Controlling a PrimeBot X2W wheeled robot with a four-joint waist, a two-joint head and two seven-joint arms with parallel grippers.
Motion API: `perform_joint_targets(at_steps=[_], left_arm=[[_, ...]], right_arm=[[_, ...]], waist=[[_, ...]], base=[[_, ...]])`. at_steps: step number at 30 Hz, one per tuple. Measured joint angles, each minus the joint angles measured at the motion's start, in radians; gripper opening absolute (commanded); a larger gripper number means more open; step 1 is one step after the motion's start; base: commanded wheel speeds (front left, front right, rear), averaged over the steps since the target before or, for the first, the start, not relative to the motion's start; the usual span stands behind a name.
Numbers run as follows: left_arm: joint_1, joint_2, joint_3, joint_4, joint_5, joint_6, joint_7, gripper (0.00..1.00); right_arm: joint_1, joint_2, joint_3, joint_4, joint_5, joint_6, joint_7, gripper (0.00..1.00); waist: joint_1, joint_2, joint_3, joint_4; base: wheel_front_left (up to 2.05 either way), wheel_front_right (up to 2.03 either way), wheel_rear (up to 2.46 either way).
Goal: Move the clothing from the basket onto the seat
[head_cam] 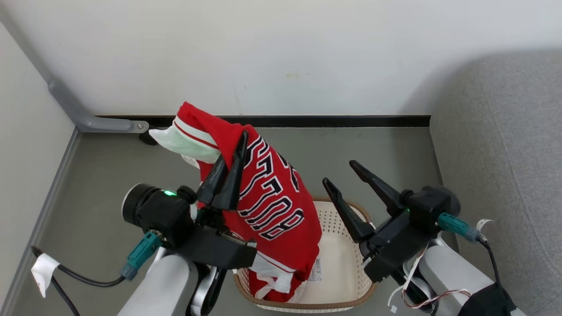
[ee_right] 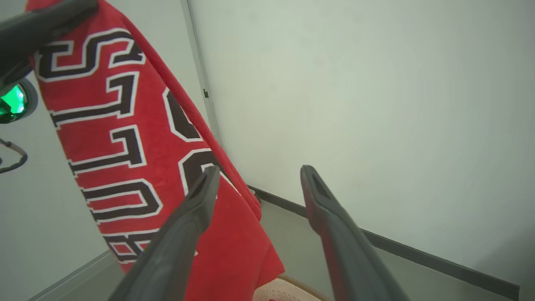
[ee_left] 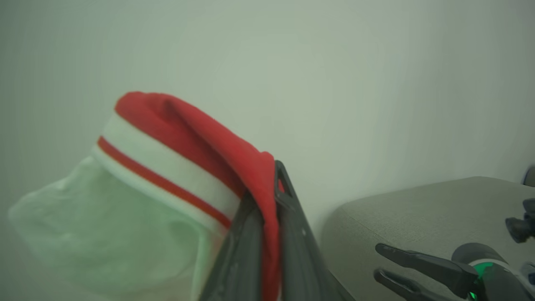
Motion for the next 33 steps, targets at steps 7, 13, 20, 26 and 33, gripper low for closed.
perform_joint_targets(at_steps=[7, 13, 20, 26, 33], left_arm=[[-0.017, -0.021, -0.02, 0.001, 0.016, -0.018, 0.0, 0.0], [-0.032, -0.049, -0.047, 0.002, 0.031, -0.035, 0.0, 0.0], [-0.044, -0.064, -0.071, 0.002, 0.045, -0.063, 0.0, 0.0], [-0.045, -0.072, -0.084, 0.003, 0.051, -0.078, 0.0, 0.0], [-0.054, -0.088, -0.101, 0.013, 0.051, -0.086, 0.0, 0.0]], right_arm=[[-0.062, -0.036, 0.145, -0.032, 0.059, 0.0, 0.0, 1.0], [-0.084, -0.074, 0.223, -0.042, 0.104, 0.0, 0.0, 1.0], [-0.14, -0.09, 0.286, -0.018, 0.15, 0.0, 0.0, 1.0], [-0.22, -0.105, 0.349, 0.029, 0.187, 0.0, 0.0, 1.0], [-0.249, -0.101, 0.415, 0.085, 0.229, 0.0, 0.0, 0.07]], waist=[[0.0, 0.0, 0.008, 0.018], [0.0, -0.0001, 0.013, 0.035], [0.0, 0.0, 0.019, 0.057], [0.0, -0.0001, 0.022, 0.068], [0.0, 0.0, 0.021, 0.089]], base=[[0.0, 0.0, 0.0], [0.0, 0.0, 0.0], [0.0, 0.0, 0.0], [0.0, 0.0, 0.0], [0.0, 0.0, 0.0]])
